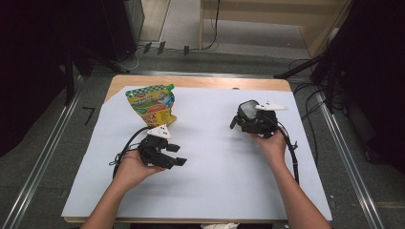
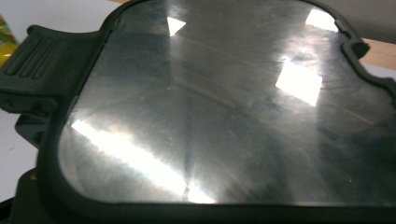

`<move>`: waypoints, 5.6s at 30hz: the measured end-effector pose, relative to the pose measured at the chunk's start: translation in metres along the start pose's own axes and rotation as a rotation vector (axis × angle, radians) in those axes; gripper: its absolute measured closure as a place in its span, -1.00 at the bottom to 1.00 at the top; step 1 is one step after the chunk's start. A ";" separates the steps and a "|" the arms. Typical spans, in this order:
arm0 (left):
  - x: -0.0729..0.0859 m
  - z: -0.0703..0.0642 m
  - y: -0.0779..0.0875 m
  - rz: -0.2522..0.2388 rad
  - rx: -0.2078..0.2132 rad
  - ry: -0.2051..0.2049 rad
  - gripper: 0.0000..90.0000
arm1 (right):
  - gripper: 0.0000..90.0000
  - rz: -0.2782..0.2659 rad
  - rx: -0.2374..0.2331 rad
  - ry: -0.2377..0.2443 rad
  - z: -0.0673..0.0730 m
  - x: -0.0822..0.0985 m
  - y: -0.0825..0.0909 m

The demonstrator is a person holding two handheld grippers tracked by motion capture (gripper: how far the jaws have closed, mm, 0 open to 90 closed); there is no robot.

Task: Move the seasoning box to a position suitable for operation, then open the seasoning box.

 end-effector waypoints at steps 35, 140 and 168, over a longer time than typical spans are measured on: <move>-0.002 0.010 0.005 -0.025 -0.025 0.046 0.03 | -0.65 0.091 -0.204 0.251 0.127 0.019 -0.007; -0.038 -0.035 -0.059 -0.018 0.100 -0.005 1.00 | 1.00 0.141 -0.210 0.154 0.114 0.039 0.024; -0.019 -0.013 -0.006 0.004 0.149 0.046 0.25 | 1.00 0.184 -0.322 0.205 0.146 0.075 0.074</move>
Point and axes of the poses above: each handheld gripper's, and its own axes: y roughly backward along the jaws, x roughly out of its underside, z roughly to its left, the point moved 5 cm from there along -y, roughly forward along the jaws, and after that the axes turned 15 degrees about z, right-handed, at the moved point
